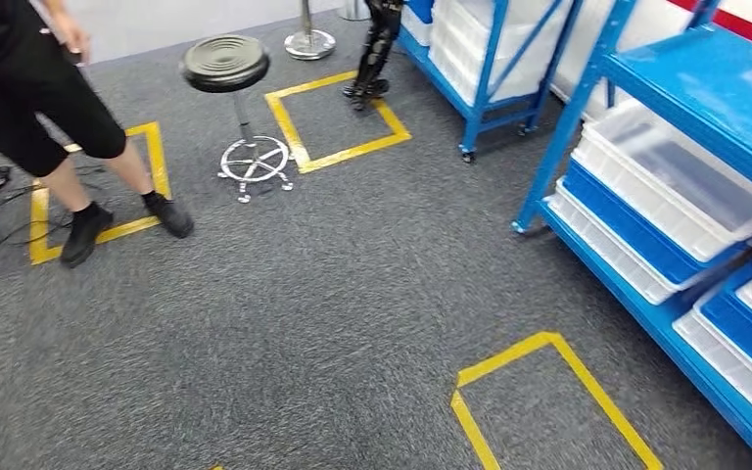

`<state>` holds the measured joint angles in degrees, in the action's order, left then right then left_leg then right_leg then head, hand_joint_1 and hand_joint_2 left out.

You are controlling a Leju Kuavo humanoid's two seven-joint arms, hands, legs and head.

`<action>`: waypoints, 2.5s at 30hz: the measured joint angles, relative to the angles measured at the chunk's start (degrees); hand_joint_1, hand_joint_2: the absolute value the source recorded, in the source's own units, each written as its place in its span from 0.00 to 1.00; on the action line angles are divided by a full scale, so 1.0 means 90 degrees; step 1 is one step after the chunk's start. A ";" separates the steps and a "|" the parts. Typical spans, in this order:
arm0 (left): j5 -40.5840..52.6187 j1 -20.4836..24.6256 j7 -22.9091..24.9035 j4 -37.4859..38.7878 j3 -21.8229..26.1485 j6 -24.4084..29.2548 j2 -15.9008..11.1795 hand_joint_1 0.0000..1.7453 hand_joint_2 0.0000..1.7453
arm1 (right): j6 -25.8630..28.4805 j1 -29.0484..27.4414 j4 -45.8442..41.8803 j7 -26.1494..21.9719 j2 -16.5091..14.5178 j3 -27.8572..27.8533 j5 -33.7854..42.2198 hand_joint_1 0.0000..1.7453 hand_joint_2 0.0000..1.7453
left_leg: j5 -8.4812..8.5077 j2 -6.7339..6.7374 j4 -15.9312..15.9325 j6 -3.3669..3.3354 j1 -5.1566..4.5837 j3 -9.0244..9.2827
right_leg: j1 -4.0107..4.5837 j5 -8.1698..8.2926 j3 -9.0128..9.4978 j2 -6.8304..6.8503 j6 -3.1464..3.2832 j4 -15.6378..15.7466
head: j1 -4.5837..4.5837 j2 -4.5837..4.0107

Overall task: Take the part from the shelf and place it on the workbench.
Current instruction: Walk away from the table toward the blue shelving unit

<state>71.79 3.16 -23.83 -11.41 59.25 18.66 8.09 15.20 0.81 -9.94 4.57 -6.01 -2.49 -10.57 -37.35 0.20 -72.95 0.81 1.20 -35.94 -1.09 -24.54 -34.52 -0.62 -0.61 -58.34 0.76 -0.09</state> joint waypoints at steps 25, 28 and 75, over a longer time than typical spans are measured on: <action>-0.0030 0.0009 -0.0121 -0.0005 0.0013 -0.0073 0.0011 0.00 0.00 | -0.0014 0.0022 0.0001 -0.0007 -0.0004 0.0002 -0.0035 0.00 0.00 | 0.0841 0.0729 0.1551 -0.0070 -0.0101 0.0684 | 0.0077 -0.0021 -0.0037 0.0501 -0.0172 -0.0024 | -0.0052 0.0000; -0.0029 0.0024 -0.0143 -0.0004 0.0013 -0.0086 0.0018 0.00 0.00 | -0.0012 0.0016 0.0001 -0.0005 0.0004 0.0000 -0.0027 0.00 0.00 | 0.0525 0.0385 0.1129 0.0023 -0.0050 0.0573 | -0.0004 0.0006 0.0056 0.0251 -0.0047 0.0046 | -0.0007 0.0000; 0.0006 -0.0004 -0.0171 -0.0004 0.0018 -0.0081 -0.0018 0.00 0.00 | -0.0014 -0.0038 0.0007 0.0039 -0.0038 0.0002 -0.0106 0.00 0.00 | 0.1031 -0.0225 0.1616 -0.0235 -0.0009 0.0559 | 0.0062 -0.0222 -0.0229 -0.0308 -0.0166 -0.0412 | -0.0020 0.0000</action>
<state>71.84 3.13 -25.37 -11.44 59.41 17.93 7.93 15.08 0.47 -9.88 4.92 -6.35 -2.47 -11.52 -28.06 -1.82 -58.40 -1.30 1.12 -30.91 -0.53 -26.54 -36.57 -3.39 -2.10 -62.05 0.58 -0.09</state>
